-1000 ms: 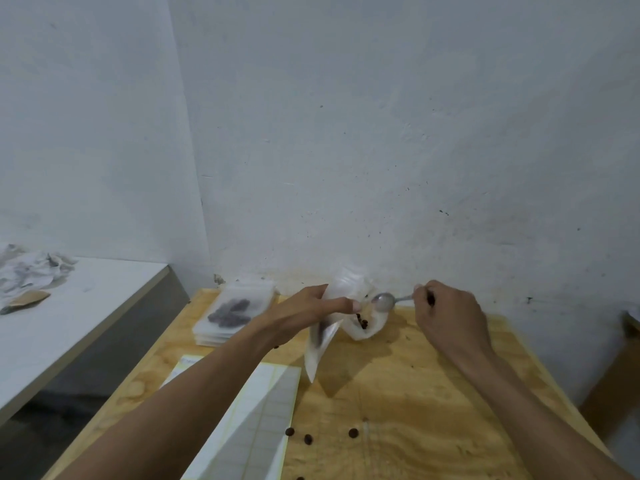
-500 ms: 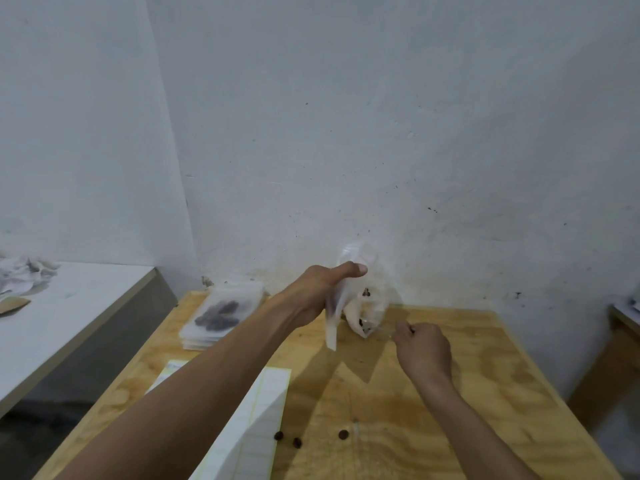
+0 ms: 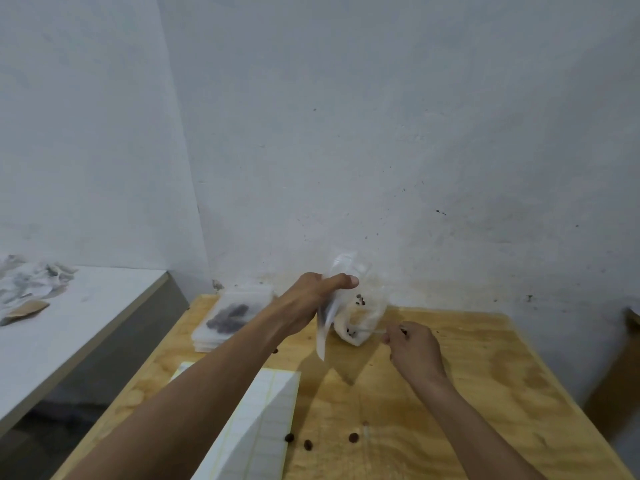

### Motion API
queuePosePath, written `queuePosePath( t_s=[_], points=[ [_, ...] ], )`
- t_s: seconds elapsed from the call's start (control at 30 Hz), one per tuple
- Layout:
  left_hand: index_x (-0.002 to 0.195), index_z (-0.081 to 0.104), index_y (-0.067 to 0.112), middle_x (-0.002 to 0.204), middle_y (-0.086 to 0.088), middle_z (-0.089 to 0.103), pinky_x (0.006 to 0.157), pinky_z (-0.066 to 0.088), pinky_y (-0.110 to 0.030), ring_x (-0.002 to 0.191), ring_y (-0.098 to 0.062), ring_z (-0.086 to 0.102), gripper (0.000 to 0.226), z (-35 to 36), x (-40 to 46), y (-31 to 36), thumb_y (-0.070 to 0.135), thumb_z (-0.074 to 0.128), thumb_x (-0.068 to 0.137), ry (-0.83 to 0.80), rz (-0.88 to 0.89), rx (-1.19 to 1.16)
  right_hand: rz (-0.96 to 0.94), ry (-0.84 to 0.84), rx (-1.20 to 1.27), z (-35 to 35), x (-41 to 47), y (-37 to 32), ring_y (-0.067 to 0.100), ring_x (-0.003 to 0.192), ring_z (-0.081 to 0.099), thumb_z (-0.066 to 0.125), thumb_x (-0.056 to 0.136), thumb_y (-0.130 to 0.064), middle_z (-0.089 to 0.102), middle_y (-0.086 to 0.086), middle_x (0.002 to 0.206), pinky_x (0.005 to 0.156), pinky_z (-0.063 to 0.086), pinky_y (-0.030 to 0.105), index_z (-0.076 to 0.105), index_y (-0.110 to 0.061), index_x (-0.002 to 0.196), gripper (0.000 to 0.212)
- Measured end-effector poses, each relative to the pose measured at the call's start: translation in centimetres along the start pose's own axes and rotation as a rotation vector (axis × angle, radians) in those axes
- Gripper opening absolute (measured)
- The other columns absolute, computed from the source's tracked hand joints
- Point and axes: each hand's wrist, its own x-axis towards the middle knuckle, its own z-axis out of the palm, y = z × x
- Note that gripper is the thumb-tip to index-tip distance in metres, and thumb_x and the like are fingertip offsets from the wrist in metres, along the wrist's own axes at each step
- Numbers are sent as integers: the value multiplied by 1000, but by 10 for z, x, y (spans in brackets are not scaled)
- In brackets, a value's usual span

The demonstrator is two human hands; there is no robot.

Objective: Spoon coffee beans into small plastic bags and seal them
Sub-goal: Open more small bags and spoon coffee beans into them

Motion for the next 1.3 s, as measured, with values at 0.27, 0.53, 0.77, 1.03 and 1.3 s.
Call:
queuePosePath(
  t_s=[0.27, 0.53, 0.77, 1.03, 1.3],
  points=[
    [81, 59, 10, 72, 1, 57, 70, 43, -29, 67, -16, 56, 57, -20, -5, -1, 61, 79, 66, 48, 36, 234, 266, -9, 293, -3, 0, 7, 8, 33, 42, 51, 102, -21, 52, -1, 45, 34, 31, 21, 70, -5, 81, 32],
    [114, 68, 25, 108, 5, 74, 92, 56, -39, 98, -14, 70, 63, -34, -20, -10, 65, 78, 67, 68, 85, 477, 120, 41, 222, -31, 7, -11, 20, 47, 45, 53, 100, -18, 49, 3, 52, 49, 33, 29, 69, -1, 81, 30],
    [112, 57, 42, 122, 10, 56, 84, 52, -31, 105, -9, 58, 53, -36, -29, -24, 61, 79, 69, 95, 173, 646, -24, 87, 166, -71, 18, -59, 16, 42, 47, 56, 95, -24, 50, -2, 47, 45, 35, 27, 70, -6, 73, 32],
    [106, 67, 26, 105, 8, 66, 81, 58, -41, 91, -8, 66, 47, -24, -31, -19, 50, 81, 67, 111, 254, 613, -288, -47, -81, -62, 16, -95, 12, 42, 50, 54, 97, -24, 54, -10, 44, 52, 40, 29, 67, -17, 61, 40],
    [116, 66, 38, 103, 16, 76, 78, 59, -26, 90, -1, 72, 56, -39, -29, -15, 64, 79, 68, 125, 171, 338, -644, 171, -232, -58, 17, -99, 10, 41, 46, 52, 103, -27, 59, 6, 51, 43, 37, 26, 67, -9, 70, 41]
  ],
)
